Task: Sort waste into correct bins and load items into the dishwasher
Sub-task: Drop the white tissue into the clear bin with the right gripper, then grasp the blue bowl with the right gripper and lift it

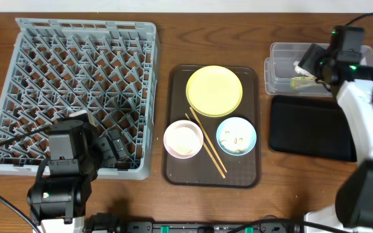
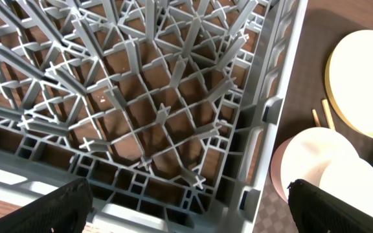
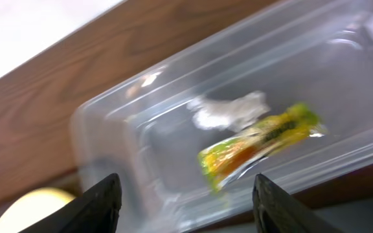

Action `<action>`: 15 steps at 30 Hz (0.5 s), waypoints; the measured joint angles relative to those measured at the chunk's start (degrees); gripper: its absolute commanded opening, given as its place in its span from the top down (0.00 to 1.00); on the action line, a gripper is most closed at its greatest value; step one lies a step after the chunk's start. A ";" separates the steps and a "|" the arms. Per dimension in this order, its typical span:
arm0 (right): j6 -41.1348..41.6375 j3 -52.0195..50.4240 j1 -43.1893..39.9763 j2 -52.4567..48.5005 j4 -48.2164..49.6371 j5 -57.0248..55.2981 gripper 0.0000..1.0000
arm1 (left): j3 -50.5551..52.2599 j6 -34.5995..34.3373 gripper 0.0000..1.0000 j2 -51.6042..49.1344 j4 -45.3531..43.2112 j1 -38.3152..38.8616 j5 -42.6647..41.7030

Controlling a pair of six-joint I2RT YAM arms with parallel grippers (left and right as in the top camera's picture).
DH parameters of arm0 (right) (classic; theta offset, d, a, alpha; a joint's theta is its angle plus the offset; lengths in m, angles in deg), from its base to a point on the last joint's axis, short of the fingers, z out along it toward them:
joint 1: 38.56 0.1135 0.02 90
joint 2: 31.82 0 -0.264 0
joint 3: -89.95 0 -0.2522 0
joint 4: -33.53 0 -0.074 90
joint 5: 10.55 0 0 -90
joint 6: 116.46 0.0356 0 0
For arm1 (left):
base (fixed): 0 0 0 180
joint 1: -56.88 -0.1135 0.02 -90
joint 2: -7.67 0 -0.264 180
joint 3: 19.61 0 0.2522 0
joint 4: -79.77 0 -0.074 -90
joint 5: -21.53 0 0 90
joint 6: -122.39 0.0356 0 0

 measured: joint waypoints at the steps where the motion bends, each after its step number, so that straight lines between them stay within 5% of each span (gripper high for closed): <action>1: -1.36 0.00 -0.04 1.77 -1.73 2.01 0.33 | 0.00 0.00 0.02 0.00 -0.20 0.00 0.02; 9: -12.94 0.15 4.52 11.45 -24.17 13.18 0.35 | -0.04 0.00 0.02 0.00 -0.59 0.00 0.02; 15: -16.11 -1.66 12.55 10.69 -30.32 12.74 0.36 | -0.04 -0.22 0.01 0.00 -0.72 0.07 -2.29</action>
